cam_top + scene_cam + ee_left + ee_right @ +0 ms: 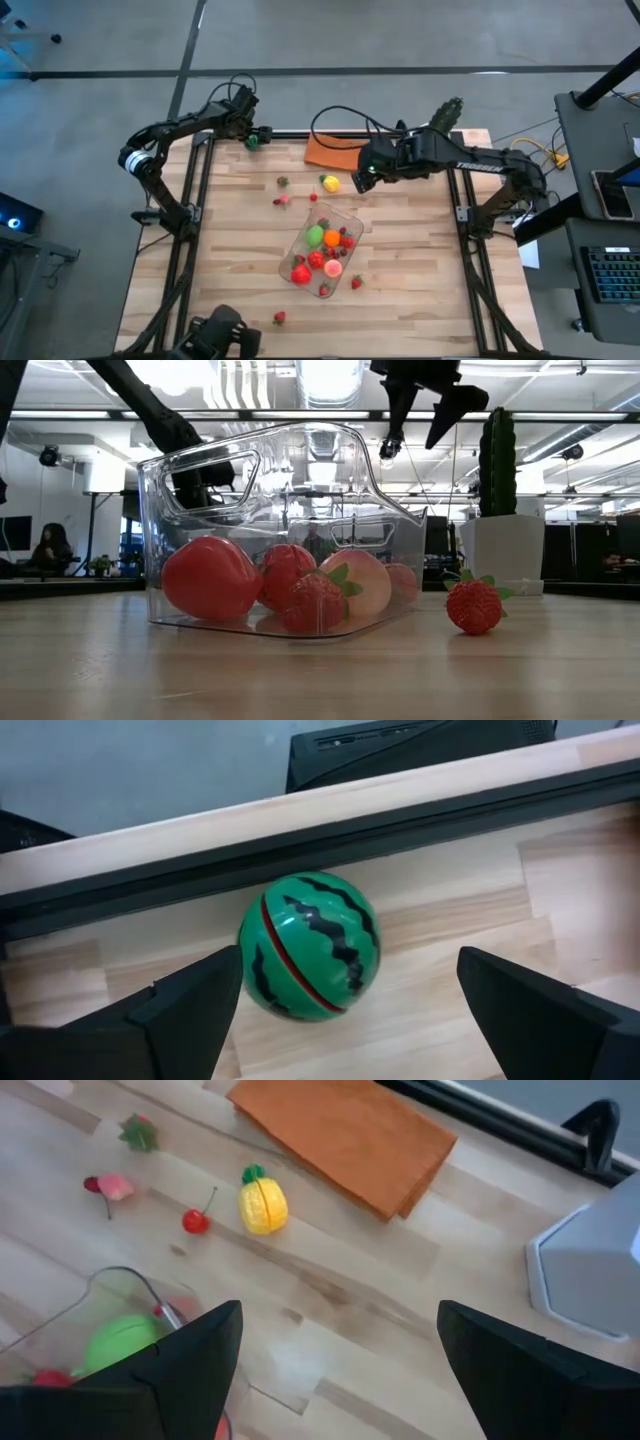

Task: Pick and placing Produce into tupperware
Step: Put the watermelon into the transparent bin

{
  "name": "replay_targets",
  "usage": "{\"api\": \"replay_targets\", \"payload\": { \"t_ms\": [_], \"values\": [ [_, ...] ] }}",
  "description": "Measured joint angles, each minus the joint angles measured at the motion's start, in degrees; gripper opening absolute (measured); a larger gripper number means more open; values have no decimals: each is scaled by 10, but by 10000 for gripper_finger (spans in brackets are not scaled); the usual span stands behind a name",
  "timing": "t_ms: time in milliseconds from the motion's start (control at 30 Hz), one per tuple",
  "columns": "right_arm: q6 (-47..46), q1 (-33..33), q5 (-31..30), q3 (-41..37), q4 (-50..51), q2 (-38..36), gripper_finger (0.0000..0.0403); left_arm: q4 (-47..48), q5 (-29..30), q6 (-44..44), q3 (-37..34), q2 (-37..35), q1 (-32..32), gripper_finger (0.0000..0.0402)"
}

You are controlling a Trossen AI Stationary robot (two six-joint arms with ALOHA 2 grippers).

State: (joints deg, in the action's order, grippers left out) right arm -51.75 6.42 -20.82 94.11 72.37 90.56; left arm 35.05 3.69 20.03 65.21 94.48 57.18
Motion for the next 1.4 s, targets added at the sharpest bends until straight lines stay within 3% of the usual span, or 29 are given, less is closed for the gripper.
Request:
{"api": "replay_targets", "payload": {
  "t_ms": [333,633,933,1400],
  "values": [
    [-9,26,73,-71,-65,5,327,-23,0,4,-18,0,6,354],
    [-7,26,71,-78,-83,3,327,-62,-2,6,-31,4,6,354],
    [-5,26,58,-77,-82,3,327,-46,-20,8,-33,53,5,354],
    [-1,26,57,-77,-81,3,327,-71,-5,6,-34,52,5,353]
  ]
}}
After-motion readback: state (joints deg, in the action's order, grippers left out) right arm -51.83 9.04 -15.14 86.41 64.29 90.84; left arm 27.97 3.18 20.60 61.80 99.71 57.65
